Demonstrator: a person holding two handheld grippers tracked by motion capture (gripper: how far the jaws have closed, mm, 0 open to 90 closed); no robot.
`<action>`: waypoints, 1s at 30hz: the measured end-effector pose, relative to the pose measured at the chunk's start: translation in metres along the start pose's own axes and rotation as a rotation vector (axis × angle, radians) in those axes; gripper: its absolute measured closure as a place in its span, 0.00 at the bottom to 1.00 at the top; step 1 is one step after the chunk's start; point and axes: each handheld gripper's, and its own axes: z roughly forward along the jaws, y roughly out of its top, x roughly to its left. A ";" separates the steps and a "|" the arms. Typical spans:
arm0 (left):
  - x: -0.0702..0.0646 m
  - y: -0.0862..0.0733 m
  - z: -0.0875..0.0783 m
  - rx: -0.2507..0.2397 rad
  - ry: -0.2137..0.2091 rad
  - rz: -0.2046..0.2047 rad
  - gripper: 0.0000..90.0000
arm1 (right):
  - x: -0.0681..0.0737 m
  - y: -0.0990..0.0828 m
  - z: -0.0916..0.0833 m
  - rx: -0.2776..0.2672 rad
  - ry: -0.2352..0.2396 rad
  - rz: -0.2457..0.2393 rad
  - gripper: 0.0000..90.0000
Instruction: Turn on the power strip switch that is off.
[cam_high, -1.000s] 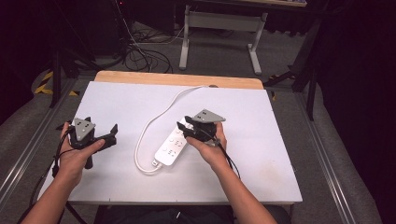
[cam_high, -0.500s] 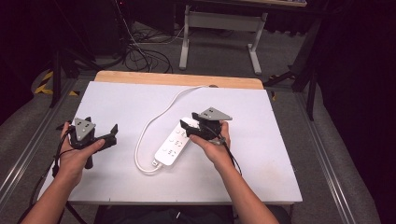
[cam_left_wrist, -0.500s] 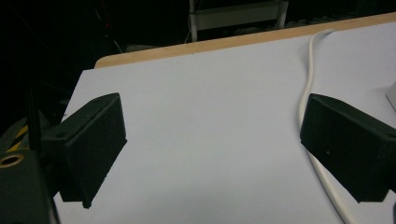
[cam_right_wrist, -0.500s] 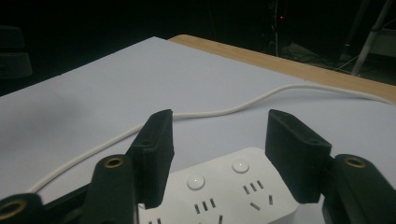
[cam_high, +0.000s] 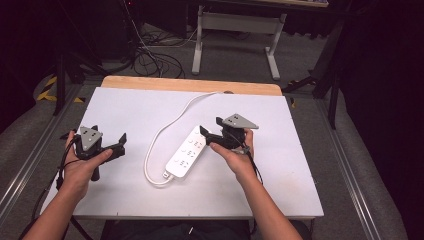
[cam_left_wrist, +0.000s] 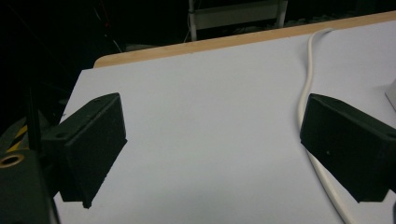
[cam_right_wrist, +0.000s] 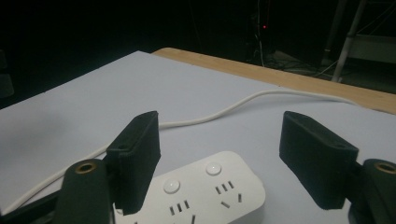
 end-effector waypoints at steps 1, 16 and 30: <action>0.000 0.000 0.000 -0.002 0.002 0.002 0.09 | -0.001 0.000 -0.002 -0.003 -0.008 0.004 0.30; 0.000 0.000 0.000 0.001 -0.001 -0.001 0.09 | -0.019 -0.001 -0.028 -0.083 -0.045 0.036 0.20; 0.000 0.000 0.000 -0.001 -0.003 0.005 0.10 | -0.029 -0.017 -0.053 -0.110 -0.066 0.013 0.04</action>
